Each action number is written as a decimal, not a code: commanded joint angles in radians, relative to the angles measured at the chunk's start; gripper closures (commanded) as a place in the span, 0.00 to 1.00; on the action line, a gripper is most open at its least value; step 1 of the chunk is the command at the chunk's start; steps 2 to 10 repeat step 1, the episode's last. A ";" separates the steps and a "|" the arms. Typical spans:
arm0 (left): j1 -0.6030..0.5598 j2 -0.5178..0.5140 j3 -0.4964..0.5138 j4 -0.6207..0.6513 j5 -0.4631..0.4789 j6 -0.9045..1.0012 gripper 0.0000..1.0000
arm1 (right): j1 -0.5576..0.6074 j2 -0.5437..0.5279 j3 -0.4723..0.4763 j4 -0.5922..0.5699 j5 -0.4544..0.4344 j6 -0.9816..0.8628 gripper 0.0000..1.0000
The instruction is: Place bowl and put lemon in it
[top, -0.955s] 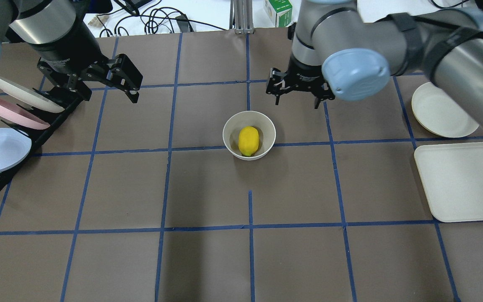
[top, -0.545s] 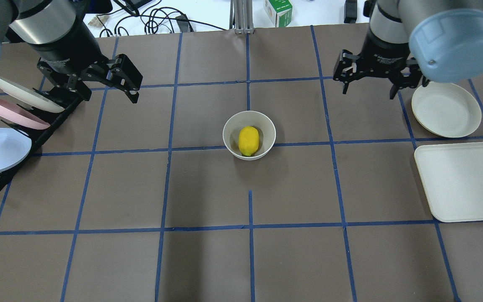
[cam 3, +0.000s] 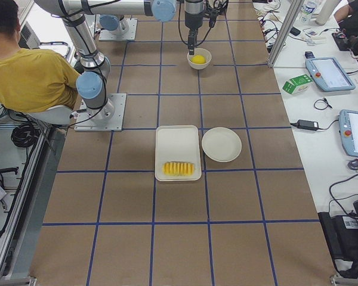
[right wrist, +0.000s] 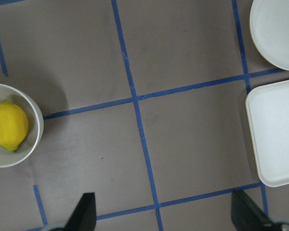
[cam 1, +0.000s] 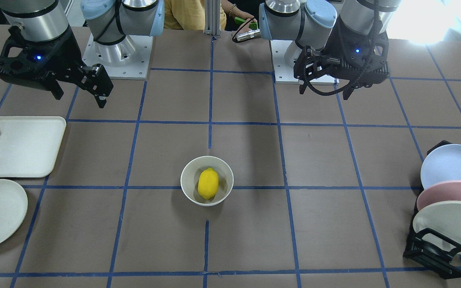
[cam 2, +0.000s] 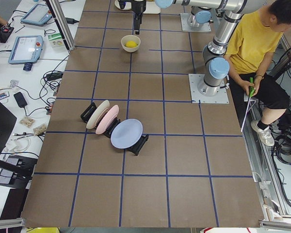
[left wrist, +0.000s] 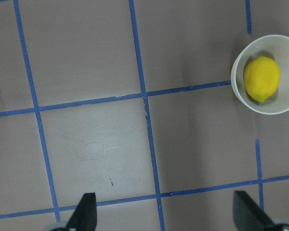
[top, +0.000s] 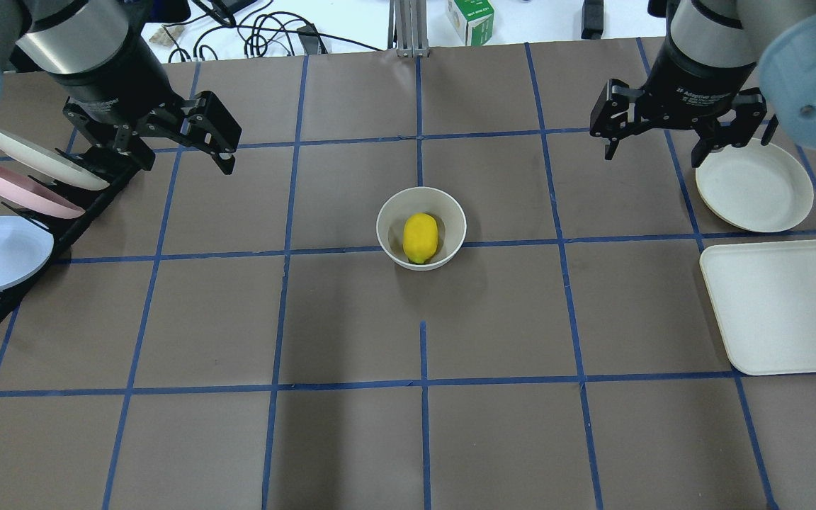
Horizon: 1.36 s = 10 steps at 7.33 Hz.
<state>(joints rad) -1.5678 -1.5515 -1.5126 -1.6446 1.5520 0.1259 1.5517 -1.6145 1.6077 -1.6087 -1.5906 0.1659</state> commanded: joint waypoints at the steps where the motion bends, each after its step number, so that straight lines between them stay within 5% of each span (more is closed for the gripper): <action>1: 0.000 -0.001 0.002 -0.007 0.000 0.000 0.00 | -0.001 -0.015 -0.003 0.041 0.046 -0.011 0.00; 10: 0.000 -0.001 0.002 -0.007 0.000 0.000 0.00 | -0.001 -0.015 -0.003 0.041 0.046 -0.011 0.00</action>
